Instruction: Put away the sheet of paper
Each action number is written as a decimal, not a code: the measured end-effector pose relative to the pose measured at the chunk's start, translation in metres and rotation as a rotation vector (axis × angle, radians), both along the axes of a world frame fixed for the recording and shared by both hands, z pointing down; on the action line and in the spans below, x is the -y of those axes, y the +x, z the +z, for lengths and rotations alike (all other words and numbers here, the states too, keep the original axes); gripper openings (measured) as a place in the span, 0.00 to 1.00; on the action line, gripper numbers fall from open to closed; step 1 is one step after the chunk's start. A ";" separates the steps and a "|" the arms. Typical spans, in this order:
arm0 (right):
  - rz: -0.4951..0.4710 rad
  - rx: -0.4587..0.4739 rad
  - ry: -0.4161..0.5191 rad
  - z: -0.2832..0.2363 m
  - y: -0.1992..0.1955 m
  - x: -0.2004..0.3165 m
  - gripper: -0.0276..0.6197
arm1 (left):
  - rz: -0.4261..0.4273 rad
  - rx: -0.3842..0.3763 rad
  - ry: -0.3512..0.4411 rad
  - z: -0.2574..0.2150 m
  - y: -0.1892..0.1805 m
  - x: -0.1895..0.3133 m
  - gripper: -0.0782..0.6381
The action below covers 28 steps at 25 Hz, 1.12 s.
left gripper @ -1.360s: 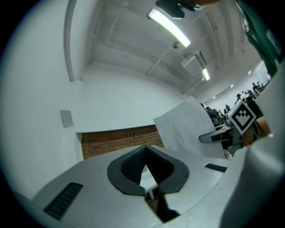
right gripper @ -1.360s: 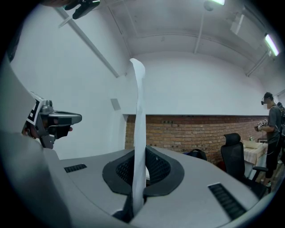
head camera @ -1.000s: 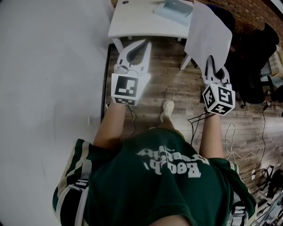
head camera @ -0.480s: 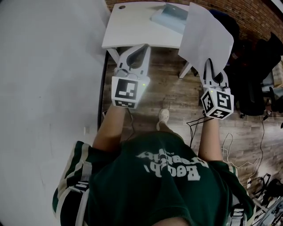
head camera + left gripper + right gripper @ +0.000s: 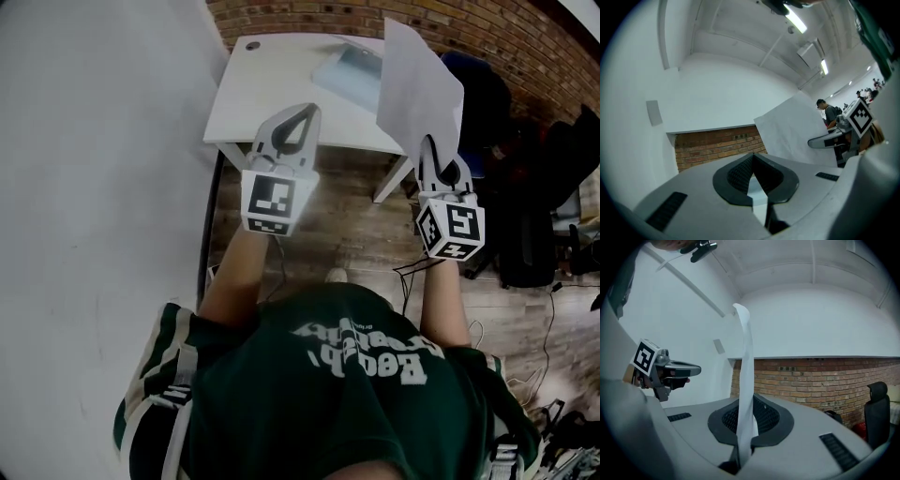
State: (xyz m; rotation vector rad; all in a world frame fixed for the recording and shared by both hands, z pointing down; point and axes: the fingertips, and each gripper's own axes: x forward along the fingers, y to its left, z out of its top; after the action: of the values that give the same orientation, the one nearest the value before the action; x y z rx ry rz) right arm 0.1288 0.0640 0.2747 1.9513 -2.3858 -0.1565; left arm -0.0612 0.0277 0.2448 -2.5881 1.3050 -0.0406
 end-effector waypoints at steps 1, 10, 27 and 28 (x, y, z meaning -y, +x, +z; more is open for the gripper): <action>-0.007 0.000 0.003 -0.001 0.002 0.008 0.03 | -0.004 0.001 0.000 0.000 0.004 0.007 0.11; -0.023 0.008 -0.013 0.014 0.002 0.055 0.04 | 0.006 0.011 -0.029 0.016 0.011 0.054 0.11; 0.030 -0.032 -0.051 0.021 -0.015 0.161 0.03 | 0.148 0.034 -0.066 0.046 0.023 0.175 0.11; 0.031 -0.033 -0.054 0.022 -0.016 0.166 0.03 | 0.152 0.040 -0.065 0.049 0.022 0.183 0.11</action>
State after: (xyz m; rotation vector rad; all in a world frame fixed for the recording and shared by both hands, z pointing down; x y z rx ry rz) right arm 0.1124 -0.1025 0.2967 1.9450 -2.3132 -0.1211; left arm -0.0395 -0.1550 0.2934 -2.7184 1.1082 -0.1092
